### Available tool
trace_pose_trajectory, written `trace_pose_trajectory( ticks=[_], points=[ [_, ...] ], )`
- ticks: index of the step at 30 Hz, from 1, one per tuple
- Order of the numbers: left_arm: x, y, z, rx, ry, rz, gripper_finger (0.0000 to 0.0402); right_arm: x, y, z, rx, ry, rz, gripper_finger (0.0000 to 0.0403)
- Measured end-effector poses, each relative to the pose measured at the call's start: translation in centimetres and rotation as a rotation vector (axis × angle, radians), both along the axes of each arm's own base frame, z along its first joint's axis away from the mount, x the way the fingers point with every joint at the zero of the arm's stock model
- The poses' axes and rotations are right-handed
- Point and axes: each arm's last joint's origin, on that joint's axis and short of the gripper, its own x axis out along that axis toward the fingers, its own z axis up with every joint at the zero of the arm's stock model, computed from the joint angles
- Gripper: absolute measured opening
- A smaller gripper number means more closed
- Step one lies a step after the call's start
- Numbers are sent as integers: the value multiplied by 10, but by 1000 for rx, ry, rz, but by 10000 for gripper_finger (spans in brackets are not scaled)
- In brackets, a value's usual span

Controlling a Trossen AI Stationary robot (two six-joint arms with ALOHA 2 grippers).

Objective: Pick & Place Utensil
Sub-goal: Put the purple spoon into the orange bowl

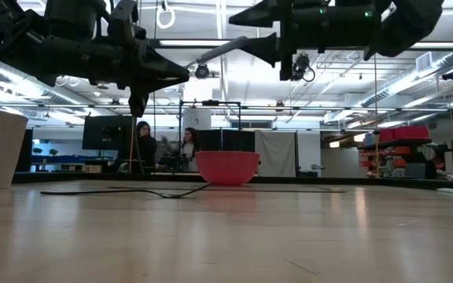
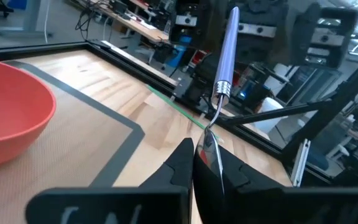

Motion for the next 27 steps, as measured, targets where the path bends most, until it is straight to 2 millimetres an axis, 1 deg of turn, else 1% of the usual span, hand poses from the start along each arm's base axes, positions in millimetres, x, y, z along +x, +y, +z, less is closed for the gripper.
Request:
trace_pose_trajectory(
  ticks=[3,8,14,18,21,23,27],
  points=[
    [0,0,0,0,2,-2,29,2,1,-1,-6,43,26,195],
    [0,0,-2,4,17,-4,21,3,1,-6,-8,87,32,149],
    [0,-1,-2,5,21,-23,32,3,1,-5,-2,82,32,94],
    [0,-1,-2,5,21,-24,21,3,1,-6,3,83,32,66],
    [0,-1,-2,5,20,-22,22,3,1,-6,9,81,34,47],
    [0,-1,-2,5,21,-22,33,3,1,-6,9,83,35,36],
    [0,0,-2,5,21,-14,72,3,1,-7,16,100,38,23]
  ],
)
